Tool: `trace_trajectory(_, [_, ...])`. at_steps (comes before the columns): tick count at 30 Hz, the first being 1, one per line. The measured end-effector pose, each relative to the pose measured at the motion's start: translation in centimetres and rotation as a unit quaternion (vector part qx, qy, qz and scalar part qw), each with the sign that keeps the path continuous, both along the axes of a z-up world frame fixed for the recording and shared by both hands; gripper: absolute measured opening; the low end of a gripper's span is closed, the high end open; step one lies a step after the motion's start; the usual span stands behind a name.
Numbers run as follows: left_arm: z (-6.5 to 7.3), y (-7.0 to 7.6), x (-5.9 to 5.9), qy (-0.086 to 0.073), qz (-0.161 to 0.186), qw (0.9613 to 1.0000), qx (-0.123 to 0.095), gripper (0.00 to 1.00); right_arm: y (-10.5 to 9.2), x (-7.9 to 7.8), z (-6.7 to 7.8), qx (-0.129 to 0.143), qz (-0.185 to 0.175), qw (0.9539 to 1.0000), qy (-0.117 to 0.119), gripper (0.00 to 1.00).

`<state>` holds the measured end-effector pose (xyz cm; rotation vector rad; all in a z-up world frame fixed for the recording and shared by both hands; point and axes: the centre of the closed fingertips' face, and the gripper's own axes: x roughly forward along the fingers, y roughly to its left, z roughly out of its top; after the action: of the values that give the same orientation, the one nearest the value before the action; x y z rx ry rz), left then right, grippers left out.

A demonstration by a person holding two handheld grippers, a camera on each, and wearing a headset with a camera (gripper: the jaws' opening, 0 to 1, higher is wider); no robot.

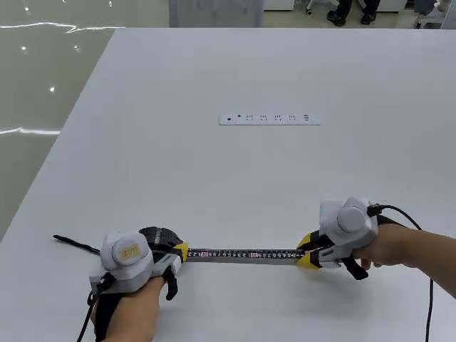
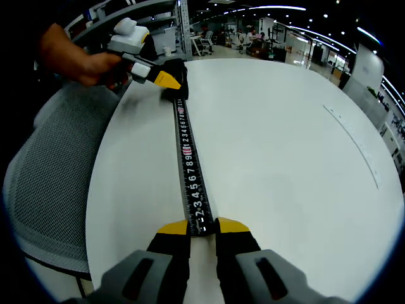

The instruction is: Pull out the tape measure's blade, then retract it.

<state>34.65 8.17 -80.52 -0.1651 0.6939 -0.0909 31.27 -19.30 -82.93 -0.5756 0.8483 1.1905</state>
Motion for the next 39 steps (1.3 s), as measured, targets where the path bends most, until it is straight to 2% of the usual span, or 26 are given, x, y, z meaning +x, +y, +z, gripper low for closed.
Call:
trace_trajectory(4, [0.08,-0.03,0.04,-0.013,-0.001,0.9999,0.01,0.62,0.03,-0.03,0.08,0.0,-0.002,1.0,0.0,0.14])
trace_trajectory(13, [0.02,-0.01,0.03,-0.008,-0.007,0.9996,0.025,0.59,0.06,0.08,0.06,-0.001,-0.004,1.0,0.0,0.14])
trace_trajectory(18, [0.02,0.02,-0.03,-0.001,-0.013,0.9999,0.011,0.58,0.05,0.2,-0.03,-0.001,-0.008,0.9999,0.01,0.13])
trace_trajectory(24, [0.03,-0.08,-0.17,-0.003,-0.02,0.9998,0.006,0.57,0.05,0.16,-0.01,-0.008,-0.002,0.9999,0.007,0.13])
trace_trajectory(28, [0.07,-0.13,-0.43,-0.004,-0.029,0.9995,0.011,0.55,0.5,0.53,0.18,-0.001,-0.012,0.9999,0.005,0.13])
trace_trajectory(30, [0.1,-0.22,-0.38,-0.003,-0.029,0.9995,0.015,0.55,0.53,0.39,0.07,-0.008,0.005,1.0,0.001,0.13])
trace_trajectory(31, [0.05,-0.21,-0.36,-0.006,-0.028,0.9995,0.015,0.56,0.32,0.46,0.08,-0.007,-0.01,0.9999,0.007,0.13])
trace_trajectory(35, [0.32,-0.28,-0.52,-0.016,-0.02,0.9993,0.026,0.58,0.24,0.37,0.01,-0.006,-0.01,0.9999,0.011,0.13])
trace_trajectory(39, [0.65,-0.51,-0.15,-0.018,-0.004,0.9998,0.005,0.63,0.25,0.2,0.05,-0.006,-0.01,0.9999,0.012,0.13])
